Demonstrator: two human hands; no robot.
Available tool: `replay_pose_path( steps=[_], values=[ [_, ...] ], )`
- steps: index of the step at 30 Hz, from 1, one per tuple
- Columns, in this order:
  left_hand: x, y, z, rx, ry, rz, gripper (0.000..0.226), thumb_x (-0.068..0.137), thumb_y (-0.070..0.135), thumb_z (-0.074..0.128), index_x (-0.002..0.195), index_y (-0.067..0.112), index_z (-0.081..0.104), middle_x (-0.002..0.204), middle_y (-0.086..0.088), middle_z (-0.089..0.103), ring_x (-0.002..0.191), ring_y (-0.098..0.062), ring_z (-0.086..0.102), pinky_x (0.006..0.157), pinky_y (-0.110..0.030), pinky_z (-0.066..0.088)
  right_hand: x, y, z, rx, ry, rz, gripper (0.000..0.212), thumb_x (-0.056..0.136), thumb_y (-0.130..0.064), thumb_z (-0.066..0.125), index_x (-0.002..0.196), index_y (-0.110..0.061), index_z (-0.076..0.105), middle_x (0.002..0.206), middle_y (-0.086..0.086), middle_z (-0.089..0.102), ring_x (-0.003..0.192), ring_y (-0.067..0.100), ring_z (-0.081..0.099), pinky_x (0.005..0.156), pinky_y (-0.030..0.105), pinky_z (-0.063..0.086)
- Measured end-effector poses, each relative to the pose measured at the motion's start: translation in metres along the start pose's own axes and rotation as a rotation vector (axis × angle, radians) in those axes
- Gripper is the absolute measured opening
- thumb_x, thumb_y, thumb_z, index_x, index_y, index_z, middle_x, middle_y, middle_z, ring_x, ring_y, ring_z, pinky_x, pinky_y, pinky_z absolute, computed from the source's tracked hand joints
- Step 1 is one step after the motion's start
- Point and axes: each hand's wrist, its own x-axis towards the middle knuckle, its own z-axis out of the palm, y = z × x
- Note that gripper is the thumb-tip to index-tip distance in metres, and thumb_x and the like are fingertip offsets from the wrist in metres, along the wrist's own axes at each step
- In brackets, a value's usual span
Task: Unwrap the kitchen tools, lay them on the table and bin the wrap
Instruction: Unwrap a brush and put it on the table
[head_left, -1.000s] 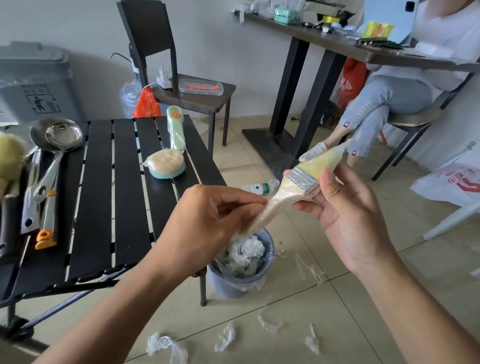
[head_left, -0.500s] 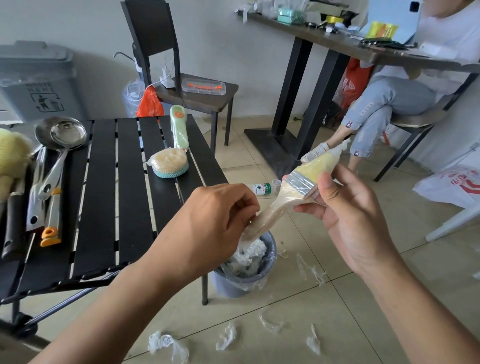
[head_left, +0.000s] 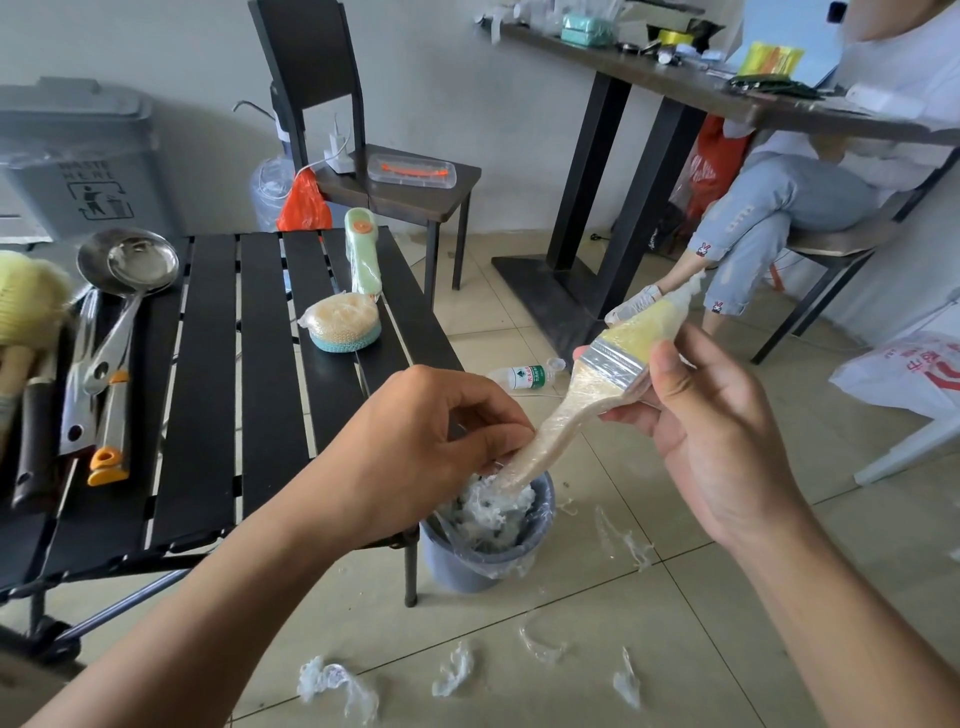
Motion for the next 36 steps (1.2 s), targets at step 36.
replay_pose_path(
  steps=[36],
  values=[
    [-0.002,-0.001,0.011,-0.553,-0.161,-0.218,0.021,0.098,0.022,0.075,0.105,0.003,0.078,0.095,-0.012,0.079,0.082,-0.016,0.073,0.070,-0.024,0.059,0.007,0.006,-0.005,0.082,0.013,0.123,0.053,0.089,-0.046,0.071,0.120,-0.004,0.063,0.099,0.014,0.070,0.087,0.025,0.069,0.069,0.033,0.061]
  ],
)
